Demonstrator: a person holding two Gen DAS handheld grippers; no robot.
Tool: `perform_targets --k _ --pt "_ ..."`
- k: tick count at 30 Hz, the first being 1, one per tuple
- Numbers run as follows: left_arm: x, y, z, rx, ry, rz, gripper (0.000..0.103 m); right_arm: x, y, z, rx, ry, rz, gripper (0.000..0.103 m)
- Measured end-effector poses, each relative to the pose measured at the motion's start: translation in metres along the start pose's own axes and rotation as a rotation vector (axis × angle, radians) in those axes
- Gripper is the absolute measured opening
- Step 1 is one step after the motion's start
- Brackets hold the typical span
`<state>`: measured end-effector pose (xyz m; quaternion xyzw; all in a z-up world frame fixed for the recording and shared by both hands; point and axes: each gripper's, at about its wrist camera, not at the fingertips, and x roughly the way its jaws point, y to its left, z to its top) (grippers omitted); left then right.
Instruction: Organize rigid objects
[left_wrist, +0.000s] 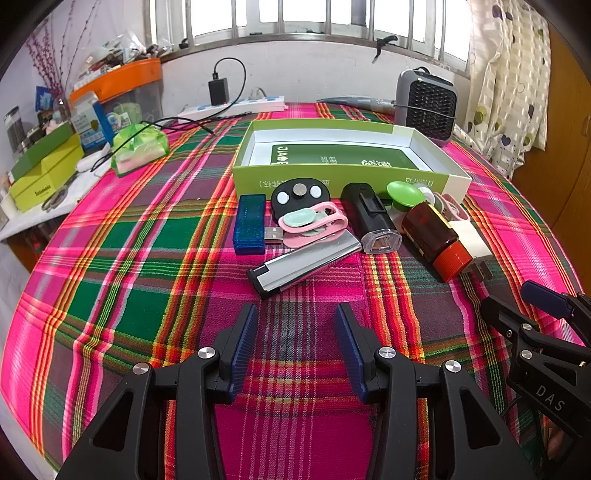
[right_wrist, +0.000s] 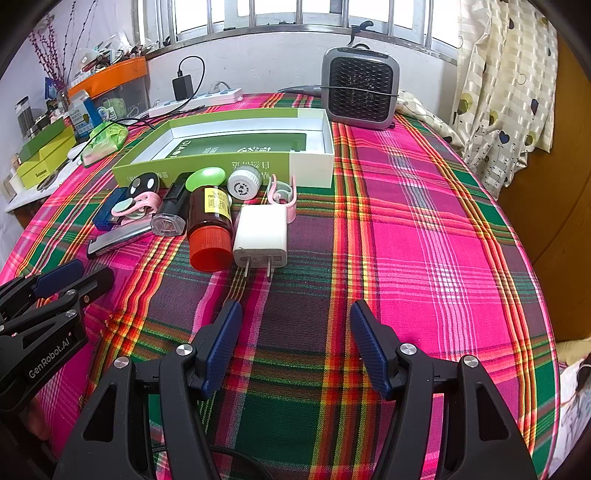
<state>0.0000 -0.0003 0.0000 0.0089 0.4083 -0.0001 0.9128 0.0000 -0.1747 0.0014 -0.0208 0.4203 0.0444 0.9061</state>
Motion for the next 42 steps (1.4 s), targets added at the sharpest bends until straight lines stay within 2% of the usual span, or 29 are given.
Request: perform_targets --k 30,38,42 --pt "0.000 0.000 0.000 0.003 0.000 0.001 0.043 0.000 0.000 0.000 -0.007 0.001 0.007 0.062" --pt "0.000 0.006 0.006 0.045 0.009 -0.059 0.043 0.001 -0.002 0.006 -0.016 0.008 0.054 0.062" --pt "0.002 0.018 0.008 0.035 0.015 -0.072 0.043 -0.003 -0.007 0.010 0.004 -0.025 0.071 0.062"
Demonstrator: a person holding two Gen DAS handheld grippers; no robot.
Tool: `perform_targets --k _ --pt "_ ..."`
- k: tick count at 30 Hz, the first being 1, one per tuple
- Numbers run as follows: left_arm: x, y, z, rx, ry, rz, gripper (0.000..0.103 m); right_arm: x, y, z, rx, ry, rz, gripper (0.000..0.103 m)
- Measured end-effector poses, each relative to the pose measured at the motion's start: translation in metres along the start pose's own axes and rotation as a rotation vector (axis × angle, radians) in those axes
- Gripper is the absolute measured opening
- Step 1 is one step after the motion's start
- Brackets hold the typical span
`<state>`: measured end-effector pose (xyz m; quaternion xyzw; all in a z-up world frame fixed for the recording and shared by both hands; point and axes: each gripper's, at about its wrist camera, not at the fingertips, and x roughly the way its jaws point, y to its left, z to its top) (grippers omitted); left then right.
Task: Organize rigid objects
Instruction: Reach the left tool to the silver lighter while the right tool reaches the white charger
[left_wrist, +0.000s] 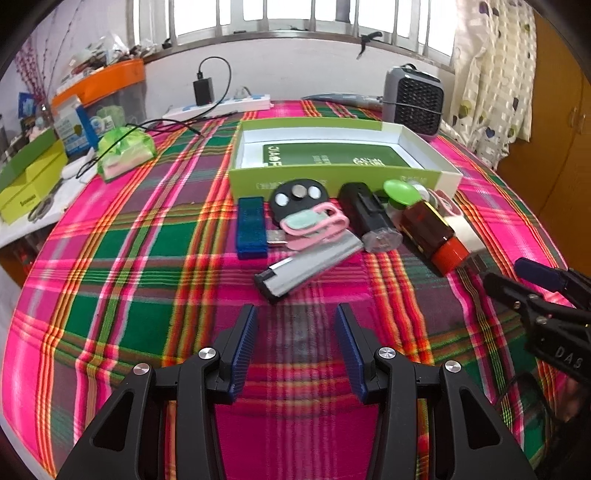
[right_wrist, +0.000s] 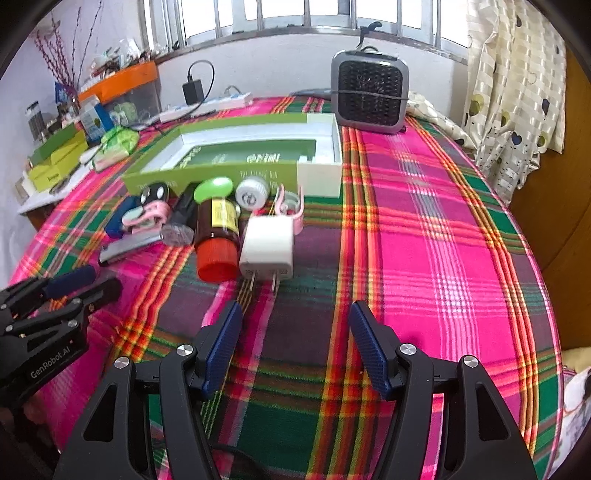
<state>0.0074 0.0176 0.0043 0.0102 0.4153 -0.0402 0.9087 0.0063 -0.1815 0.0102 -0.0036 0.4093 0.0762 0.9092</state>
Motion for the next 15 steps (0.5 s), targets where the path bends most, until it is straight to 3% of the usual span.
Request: perform_targets --k 8,15 --pt "0.008 0.014 0.018 -0.001 0.017 -0.062 0.043 0.003 -0.001 0.016 -0.005 -0.018 0.023 0.062" --pt "0.016 0.008 0.027 0.058 0.016 -0.069 0.043 0.015 0.001 0.029 -0.023 0.008 0.053 0.062"
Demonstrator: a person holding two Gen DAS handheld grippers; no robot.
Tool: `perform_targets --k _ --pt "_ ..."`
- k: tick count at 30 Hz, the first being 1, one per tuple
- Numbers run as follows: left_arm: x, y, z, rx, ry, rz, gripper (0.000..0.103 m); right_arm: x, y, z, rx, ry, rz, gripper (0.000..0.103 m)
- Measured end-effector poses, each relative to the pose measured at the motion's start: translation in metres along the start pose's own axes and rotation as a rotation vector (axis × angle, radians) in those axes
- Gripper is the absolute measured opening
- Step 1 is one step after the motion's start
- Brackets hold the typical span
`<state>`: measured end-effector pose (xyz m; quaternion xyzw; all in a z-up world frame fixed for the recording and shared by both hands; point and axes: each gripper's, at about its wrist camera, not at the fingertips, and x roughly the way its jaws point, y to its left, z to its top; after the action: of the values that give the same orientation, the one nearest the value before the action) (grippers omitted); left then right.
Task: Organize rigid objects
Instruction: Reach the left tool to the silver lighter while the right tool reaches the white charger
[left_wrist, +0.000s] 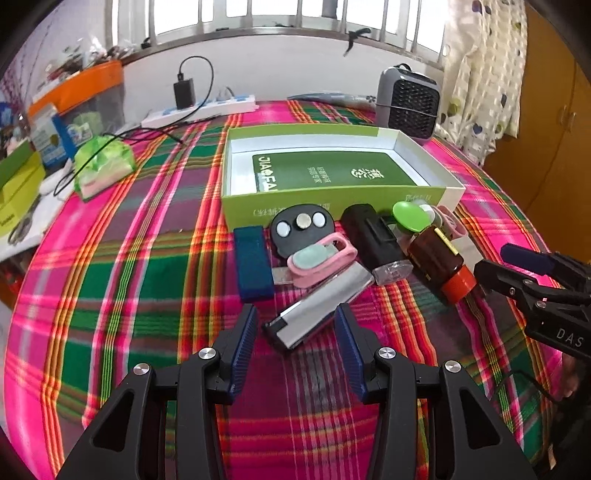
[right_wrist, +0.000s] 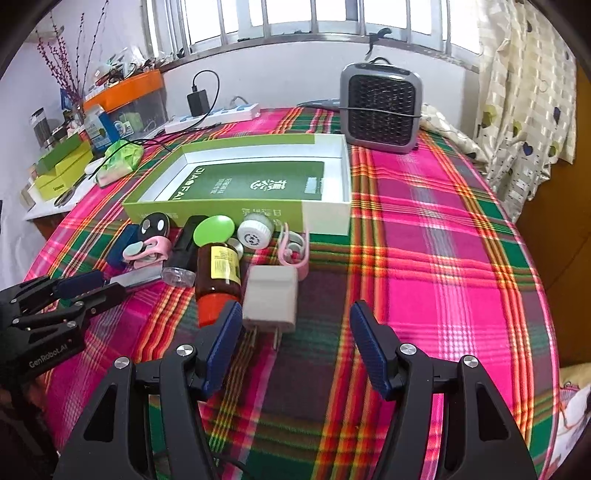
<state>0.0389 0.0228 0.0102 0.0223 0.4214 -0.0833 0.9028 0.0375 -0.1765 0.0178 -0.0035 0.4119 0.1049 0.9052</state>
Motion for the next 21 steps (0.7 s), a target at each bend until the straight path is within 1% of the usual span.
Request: perform_targets --k 6,11,13,18,21 --pt "0.007 0.000 0.007 0.019 0.015 -0.033 0.043 0.010 0.000 0.006 -0.007 0.035 0.022 0.062" --pt "0.007 -0.005 0.006 0.036 0.024 -0.060 0.042 0.018 0.002 0.010 -0.024 0.058 0.030 0.062" --pt "0.006 -0.011 0.003 0.059 0.031 -0.096 0.042 0.021 0.002 0.011 -0.027 0.072 0.021 0.062" --pt "0.005 -0.022 0.000 0.098 0.040 -0.116 0.042 0.024 -0.002 0.011 -0.033 0.087 -0.008 0.062" --pt "0.008 -0.022 0.002 0.097 0.047 -0.113 0.042 0.025 -0.002 0.011 -0.044 0.087 -0.011 0.062"
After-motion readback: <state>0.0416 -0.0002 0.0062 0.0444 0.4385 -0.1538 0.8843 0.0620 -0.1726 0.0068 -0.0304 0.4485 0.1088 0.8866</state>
